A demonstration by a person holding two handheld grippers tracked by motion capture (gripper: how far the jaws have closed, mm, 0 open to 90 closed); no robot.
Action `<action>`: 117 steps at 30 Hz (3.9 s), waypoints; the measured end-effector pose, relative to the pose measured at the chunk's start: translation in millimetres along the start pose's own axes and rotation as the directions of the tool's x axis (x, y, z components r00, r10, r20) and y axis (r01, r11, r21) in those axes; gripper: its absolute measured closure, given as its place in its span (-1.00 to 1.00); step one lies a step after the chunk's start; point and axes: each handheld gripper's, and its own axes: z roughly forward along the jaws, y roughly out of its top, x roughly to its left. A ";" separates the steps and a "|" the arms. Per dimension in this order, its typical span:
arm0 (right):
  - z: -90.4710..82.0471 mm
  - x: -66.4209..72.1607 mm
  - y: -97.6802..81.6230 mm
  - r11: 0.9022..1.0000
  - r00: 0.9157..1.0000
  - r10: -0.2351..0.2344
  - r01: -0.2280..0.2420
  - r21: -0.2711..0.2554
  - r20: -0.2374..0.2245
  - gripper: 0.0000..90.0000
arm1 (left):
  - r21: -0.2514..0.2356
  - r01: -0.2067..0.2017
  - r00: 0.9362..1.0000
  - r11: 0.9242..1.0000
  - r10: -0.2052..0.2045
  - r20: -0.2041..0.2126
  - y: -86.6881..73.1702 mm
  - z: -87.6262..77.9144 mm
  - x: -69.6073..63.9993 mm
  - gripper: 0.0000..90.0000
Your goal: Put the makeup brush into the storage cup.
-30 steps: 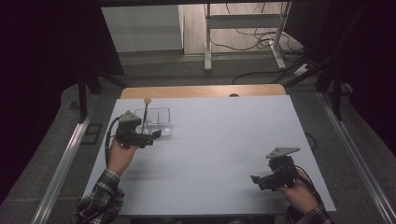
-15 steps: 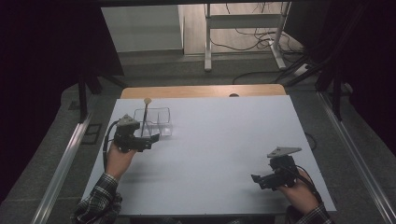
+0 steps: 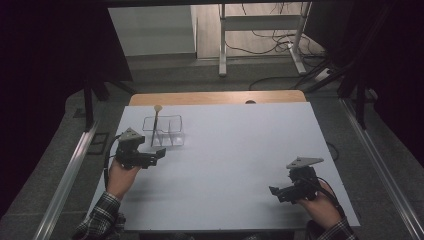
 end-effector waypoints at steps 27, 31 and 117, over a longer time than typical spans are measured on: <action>0.5 0.1 0.1 1.000 1.000 -0.007 0.007 0.004 -0.007 -1.00 | 0.055 -0.047 0.999 0.997 0.047 0.001 -18.2 -9.9 -12.3 -0.97; 0.2 -0.3 0.0 1.000 1.000 0.000 0.000 0.001 -0.012 -1.00 | 0.052 -0.036 0.999 0.998 0.036 0.001 -21.6 -13.8 -13.8 -0.97; 1.8 0.0 0.6 1.000 1.000 -0.006 0.006 0.011 -0.020 -1.00 | 0.039 0.019 1.000 0.999 -0.018 -0.021 -69.9 -67.8 -25.5 -1.00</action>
